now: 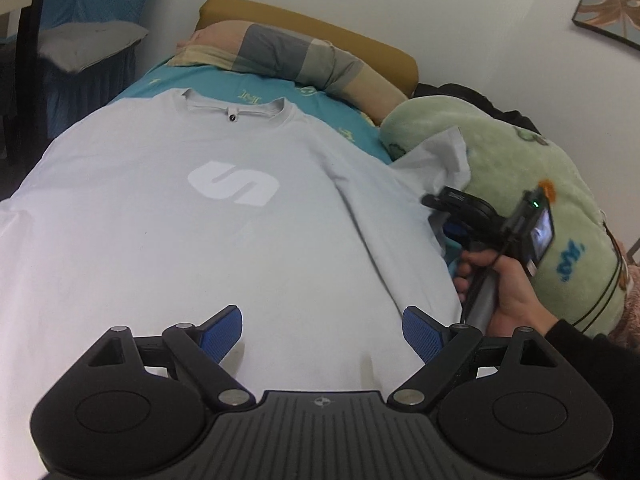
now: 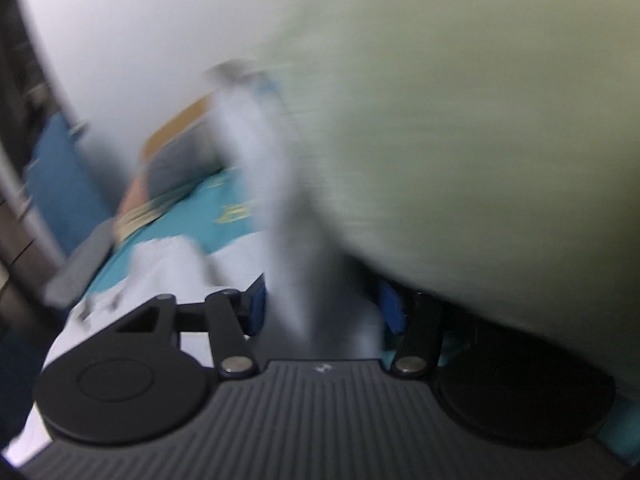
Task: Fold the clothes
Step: 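Grasp the sleeve with the right gripper, lift it and lay it back down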
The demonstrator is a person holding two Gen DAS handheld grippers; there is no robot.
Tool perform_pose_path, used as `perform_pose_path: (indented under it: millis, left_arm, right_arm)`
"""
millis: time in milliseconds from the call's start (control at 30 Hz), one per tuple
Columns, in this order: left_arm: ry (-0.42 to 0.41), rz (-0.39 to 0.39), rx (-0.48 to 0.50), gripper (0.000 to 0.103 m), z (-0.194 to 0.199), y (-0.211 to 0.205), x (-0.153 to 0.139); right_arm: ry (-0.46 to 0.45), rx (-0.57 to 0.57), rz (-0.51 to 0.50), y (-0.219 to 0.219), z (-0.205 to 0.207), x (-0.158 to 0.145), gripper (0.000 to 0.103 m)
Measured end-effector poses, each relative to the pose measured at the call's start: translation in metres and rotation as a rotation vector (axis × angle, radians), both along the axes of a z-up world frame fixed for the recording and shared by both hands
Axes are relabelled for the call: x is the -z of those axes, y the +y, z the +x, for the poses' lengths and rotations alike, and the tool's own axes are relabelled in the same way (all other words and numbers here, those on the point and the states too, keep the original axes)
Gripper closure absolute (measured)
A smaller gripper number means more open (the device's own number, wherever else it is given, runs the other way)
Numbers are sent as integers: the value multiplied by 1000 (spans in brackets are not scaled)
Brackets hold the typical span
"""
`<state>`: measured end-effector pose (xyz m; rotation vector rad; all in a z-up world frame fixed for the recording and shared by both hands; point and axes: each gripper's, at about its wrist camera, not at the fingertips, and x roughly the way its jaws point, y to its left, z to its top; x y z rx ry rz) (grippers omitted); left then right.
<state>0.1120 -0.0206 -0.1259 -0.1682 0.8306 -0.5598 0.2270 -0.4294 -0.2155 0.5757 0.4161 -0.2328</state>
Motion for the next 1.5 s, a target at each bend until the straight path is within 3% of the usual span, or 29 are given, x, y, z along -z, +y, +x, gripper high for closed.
perform_pose_path:
  millis: [133,200,333,400,433,467,733,833,967,1067,1200,1233,1300,1333,1367,1500]
  left_arm:
    - [3,-24,-15,14,-3,7,-5]
    - [-12,-36,-23,14,-6,11,-10]
    - [-37,-58,-47,14,-6,18,-20]
    - [-50,-61,-65,14,-3,20,-24]
    - [-62,-59,-76,14,-1,22,-27]
    - [-75,-58,-87,14,0,24,-30]
    - [-108,-98,-258,14,20,82,-61]
    - [-115,-88,-364,14,29,113,-63]
    - [-109,-79,-488,14,42,151,-61]
    - [-89,-80,-554,14,52,174,-54]
    - [-76,-55,-588,14,61,189,-45]
    - [-72,-49,-583,14,61,189,-43]
    - [-64,-44,-569,14,64,186,-38]
    - [-61,-41,-562,14,64,184,-35]
    - [-59,-38,-554,14,64,182,-33]
    - [-36,-46,-521,14,60,173,-28]
  right_arm:
    - [15,12,31,-7,-10,6,39]
    - [22,19,47,-11,-16,9,30]
    - [28,-99,-24,2,8,-4,30]
    - [35,-95,-68,14,19,-20,54]
    - [39,-93,-90,20,24,-28,82]
    - [43,-91,-112,26,30,-36,94]
    - [-116,-92,-360,132,32,-158,95]
    - [-108,-128,-489,191,51,-175,95]
    - [-51,-229,-612,277,92,-160,95]
    - [38,-315,-679,332,119,-119,95]
    - [150,-382,-697,362,138,-80,94]
    - [168,-391,-683,364,142,-74,91]
    - [191,-382,-634,361,144,-67,60]
    - [189,-355,-590,355,140,-70,31]
    - [188,-328,-546,350,135,-72,20]
    - [147,-298,-444,330,104,-99,20]
